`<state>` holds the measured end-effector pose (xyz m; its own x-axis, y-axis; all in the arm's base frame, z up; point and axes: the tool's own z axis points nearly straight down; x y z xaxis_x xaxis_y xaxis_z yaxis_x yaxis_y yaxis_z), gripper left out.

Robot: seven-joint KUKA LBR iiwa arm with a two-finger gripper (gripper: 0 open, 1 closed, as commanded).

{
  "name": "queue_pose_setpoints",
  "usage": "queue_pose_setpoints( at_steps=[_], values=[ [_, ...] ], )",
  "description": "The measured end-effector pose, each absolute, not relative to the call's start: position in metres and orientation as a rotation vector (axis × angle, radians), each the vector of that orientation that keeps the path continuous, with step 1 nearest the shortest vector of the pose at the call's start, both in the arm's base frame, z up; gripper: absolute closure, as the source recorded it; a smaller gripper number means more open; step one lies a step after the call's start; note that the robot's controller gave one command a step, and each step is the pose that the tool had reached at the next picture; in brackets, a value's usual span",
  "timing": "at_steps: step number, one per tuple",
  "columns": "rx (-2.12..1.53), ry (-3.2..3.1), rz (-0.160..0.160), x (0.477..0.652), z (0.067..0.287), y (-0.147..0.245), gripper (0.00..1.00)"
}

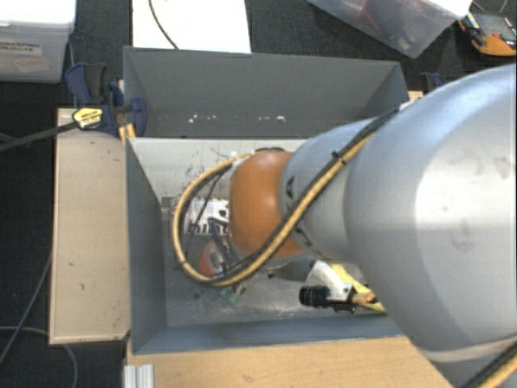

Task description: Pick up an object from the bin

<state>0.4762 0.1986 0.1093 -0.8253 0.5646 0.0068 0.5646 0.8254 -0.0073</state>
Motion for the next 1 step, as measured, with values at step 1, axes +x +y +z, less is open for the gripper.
queue_pose_setpoints(
  at_steps=[1],
  values=[
    [-0.925,-3.001,-0.002,0.4786,0.1405,0.1994,1.00]
  ],
)
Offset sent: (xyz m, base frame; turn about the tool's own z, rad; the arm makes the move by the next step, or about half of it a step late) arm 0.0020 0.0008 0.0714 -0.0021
